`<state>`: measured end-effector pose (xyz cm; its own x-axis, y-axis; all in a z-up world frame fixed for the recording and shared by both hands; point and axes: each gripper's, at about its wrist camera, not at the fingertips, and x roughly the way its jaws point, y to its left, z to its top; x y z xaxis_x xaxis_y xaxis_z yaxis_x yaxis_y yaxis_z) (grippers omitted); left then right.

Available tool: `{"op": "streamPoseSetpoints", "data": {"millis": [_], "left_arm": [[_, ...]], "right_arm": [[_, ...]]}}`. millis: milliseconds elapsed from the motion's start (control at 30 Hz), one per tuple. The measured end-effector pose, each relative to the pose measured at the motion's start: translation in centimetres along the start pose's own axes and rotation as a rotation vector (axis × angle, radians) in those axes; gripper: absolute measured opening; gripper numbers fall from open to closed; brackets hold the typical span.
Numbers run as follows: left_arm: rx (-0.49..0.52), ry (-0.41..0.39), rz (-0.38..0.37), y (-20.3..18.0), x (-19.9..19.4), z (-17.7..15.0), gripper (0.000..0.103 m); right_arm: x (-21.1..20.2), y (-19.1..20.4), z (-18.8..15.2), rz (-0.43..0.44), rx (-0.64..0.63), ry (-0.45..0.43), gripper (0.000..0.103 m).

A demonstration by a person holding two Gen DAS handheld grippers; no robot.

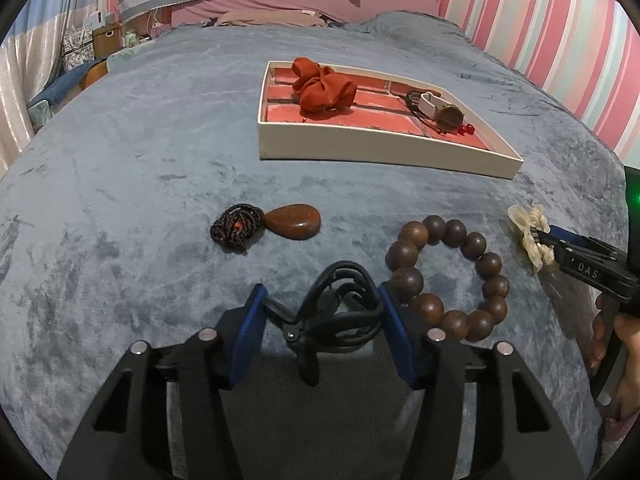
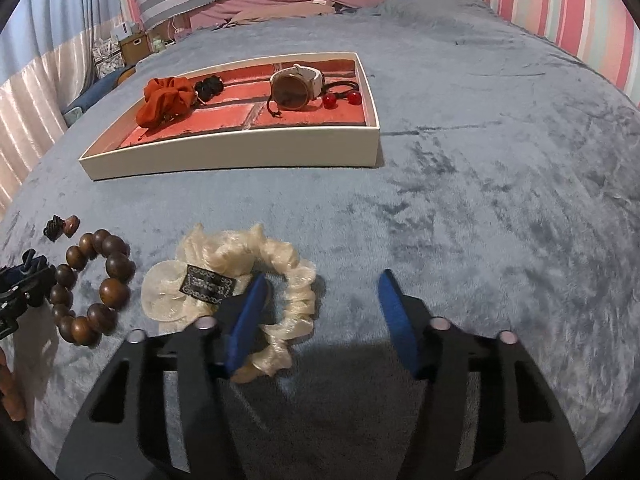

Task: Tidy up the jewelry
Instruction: 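Grasp the black claw clip with left tool while right tool grasps the cream scrunchie, then carry both items into the tray and open both tools to release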

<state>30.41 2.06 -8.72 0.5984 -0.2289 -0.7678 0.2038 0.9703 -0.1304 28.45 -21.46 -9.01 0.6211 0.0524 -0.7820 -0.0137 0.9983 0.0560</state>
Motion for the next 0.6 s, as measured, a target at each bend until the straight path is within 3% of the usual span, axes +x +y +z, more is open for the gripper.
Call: {"op": "streamPoseSetpoints", "data": {"millis": [133,200,233,600], "left_arm": [[0.000,-0.011,0.009,0.0,-0.2,-0.2,0.056],[-0.003,-0.017,0.015,0.1,-0.4,-0.3,0.056],[-0.006,-0.018,0.015,0.2,-0.4,-0.4,0.056],[-0.036,-0.052,0.021,1.4,-1.9,0.5,0.056]], "right_arm": [[0.0,0.2,-0.1,0.007,-0.012,-0.003,0.035],[0.0,0.4,-0.1,0.016,-0.018,-0.008,0.018],[0.0,0.5,-0.1,0.023,-0.020,-0.008,0.014],[-2.2,0.0,0.8,0.054,0.010,-0.073,0.009]]}}
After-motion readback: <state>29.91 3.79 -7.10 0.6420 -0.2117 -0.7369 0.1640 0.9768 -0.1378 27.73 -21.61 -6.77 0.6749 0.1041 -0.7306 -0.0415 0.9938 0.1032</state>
